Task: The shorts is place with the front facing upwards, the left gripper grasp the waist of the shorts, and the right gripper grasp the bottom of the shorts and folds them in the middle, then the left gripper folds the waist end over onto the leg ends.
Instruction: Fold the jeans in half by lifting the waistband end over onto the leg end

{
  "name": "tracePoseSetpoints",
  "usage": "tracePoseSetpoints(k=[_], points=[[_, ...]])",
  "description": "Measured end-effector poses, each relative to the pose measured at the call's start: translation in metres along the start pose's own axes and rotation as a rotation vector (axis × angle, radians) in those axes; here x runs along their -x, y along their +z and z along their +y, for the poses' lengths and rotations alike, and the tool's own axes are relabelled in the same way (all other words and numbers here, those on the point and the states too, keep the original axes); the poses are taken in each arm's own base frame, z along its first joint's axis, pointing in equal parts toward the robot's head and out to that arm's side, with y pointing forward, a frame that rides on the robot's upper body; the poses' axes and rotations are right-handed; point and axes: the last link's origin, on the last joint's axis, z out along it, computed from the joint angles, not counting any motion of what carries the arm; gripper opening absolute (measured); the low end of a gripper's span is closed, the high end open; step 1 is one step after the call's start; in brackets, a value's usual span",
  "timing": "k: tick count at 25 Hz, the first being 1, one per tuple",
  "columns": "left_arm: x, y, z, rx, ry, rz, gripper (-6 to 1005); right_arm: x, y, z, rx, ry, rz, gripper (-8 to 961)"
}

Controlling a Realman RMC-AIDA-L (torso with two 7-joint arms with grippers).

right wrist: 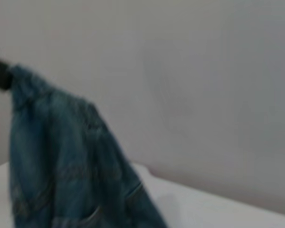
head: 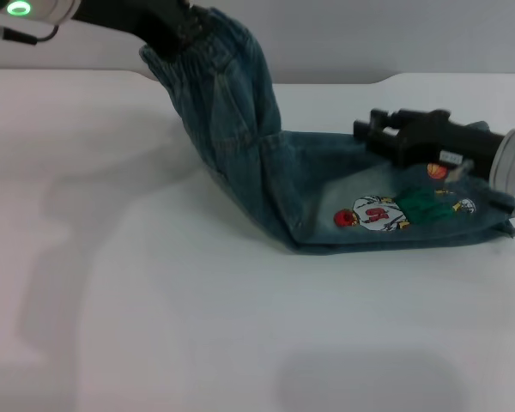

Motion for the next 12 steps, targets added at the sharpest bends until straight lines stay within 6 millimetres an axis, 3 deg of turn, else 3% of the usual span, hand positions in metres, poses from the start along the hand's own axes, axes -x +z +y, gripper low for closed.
tracePoseSetpoints(k=[12], points=[[-0.029, -0.002, 0.003, -0.011, 0.075, 0.035, 35, -0.014, 0.006, 0.010, 0.033, 0.002, 0.063, 351]])
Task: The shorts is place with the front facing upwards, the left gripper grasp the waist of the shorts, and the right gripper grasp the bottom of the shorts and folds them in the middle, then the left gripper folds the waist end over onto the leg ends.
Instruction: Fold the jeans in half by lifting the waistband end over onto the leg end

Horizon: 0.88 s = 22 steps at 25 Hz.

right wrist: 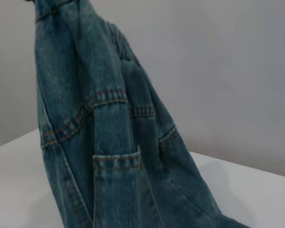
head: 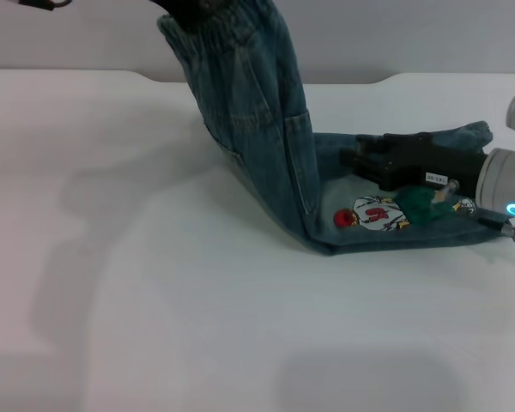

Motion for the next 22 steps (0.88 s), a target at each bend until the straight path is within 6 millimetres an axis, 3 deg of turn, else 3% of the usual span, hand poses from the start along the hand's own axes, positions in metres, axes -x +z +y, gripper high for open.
tracePoseSetpoints(k=[12, 22], points=[[-0.029, -0.009, 0.018, -0.003, 0.092, 0.044, 35, 0.011, 0.019, 0.009, 0.043, -0.021, 0.017, 352], [-0.039, -0.012, 0.024, -0.008, 0.139, 0.064, 35, 0.016, 0.034, 0.026, 0.123, 0.010, 0.073, 353]])
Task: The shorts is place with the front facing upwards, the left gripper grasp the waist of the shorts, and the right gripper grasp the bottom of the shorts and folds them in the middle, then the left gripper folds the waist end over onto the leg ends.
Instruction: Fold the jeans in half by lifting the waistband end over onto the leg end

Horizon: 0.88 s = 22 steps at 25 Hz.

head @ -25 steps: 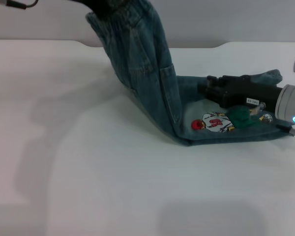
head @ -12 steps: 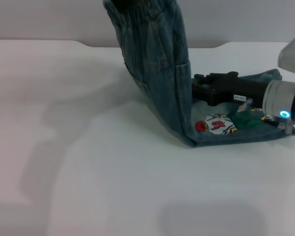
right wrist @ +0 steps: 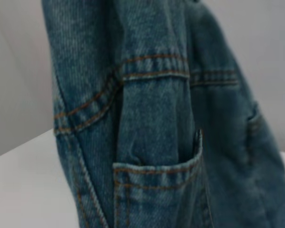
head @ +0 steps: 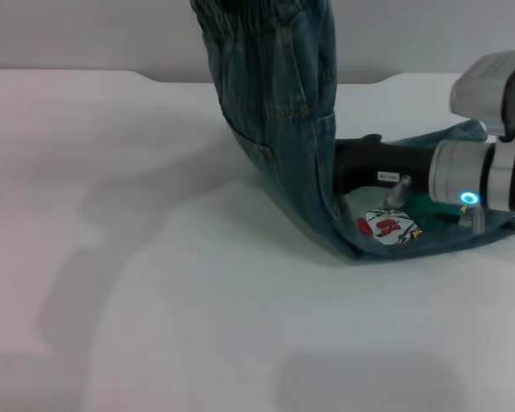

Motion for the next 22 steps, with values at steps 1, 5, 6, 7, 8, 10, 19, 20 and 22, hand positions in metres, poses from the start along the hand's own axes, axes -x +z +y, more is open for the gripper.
tracePoseSetpoints(k=[1, 5, 6, 7, 8, 10, 19, 20, 22], points=[[0.000, 0.000, 0.000, 0.000, 0.003, 0.000, 35, 0.000, 0.001, 0.001, 0.007, 0.003, 0.006, 353], [-0.001, 0.001, 0.001, 0.004, 0.013, 0.000, 34, 0.003, 0.006, 0.006, 0.034, 0.008, 0.025, 352], [-0.002, 0.001, 0.002, 0.005, 0.015, 0.000, 34, 0.005, 0.007, 0.008, 0.042, 0.008, 0.028, 351], [-0.002, 0.002, 0.002, 0.006, 0.017, -0.001, 34, 0.006, 0.009, 0.009, 0.051, 0.008, 0.032, 351], [-0.002, 0.002, 0.003, 0.008, 0.018, -0.001, 34, 0.007, 0.010, 0.010, 0.057, 0.008, 0.034, 351], [-0.002, 0.003, 0.004, 0.011, 0.022, -0.002, 34, 0.010, 0.013, 0.013, 0.071, 0.004, 0.039, 352], [-0.004, 0.003, 0.005, 0.009, 0.034, 0.006, 34, 0.024, 0.022, 0.028, 0.160, -0.008, 0.052, 351], [-0.004, 0.003, 0.005, 0.009, 0.034, 0.006, 34, 0.024, 0.022, 0.029, 0.169, -0.009, 0.053, 351], [-0.004, 0.003, 0.006, 0.010, 0.035, 0.007, 34, 0.026, 0.023, 0.032, 0.182, -0.010, 0.054, 351]])
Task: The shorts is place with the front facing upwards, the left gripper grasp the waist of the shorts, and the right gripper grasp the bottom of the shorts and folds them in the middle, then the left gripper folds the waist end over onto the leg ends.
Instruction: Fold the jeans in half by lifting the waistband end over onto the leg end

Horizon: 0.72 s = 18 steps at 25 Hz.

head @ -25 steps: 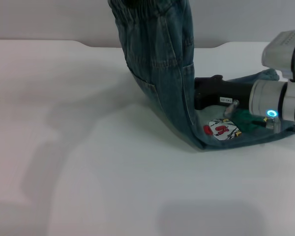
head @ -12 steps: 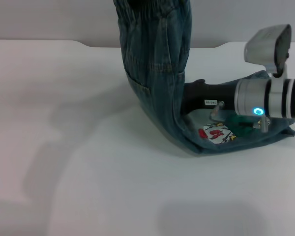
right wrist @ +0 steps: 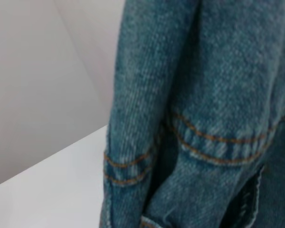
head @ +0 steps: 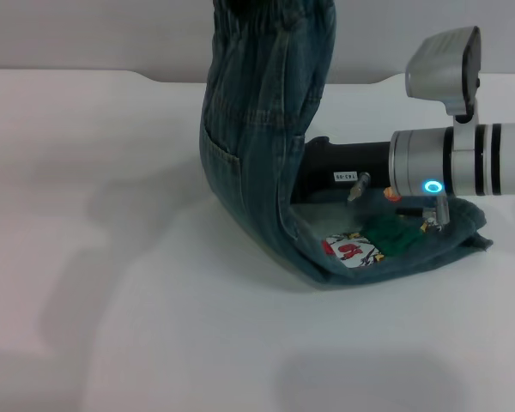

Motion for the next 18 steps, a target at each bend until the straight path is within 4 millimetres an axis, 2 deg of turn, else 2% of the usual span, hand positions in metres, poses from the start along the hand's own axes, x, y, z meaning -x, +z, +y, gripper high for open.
tracePoseSetpoints(k=[4, 7, 18], points=[[0.000, 0.000, 0.000, 0.001, 0.001, 0.000, 34, 0.000, 0.000, 0.000, 0.001, 0.001, 0.004, 351], [0.001, 0.001, 0.003, 0.005, 0.004, -0.002, 34, -0.008, -0.005, -0.004, -0.028, 0.016, 0.008, 351], [0.002, 0.003, 0.006, 0.008, 0.008, -0.003, 33, -0.033, -0.046, -0.029, -0.204, 0.083, -0.058, 352]])
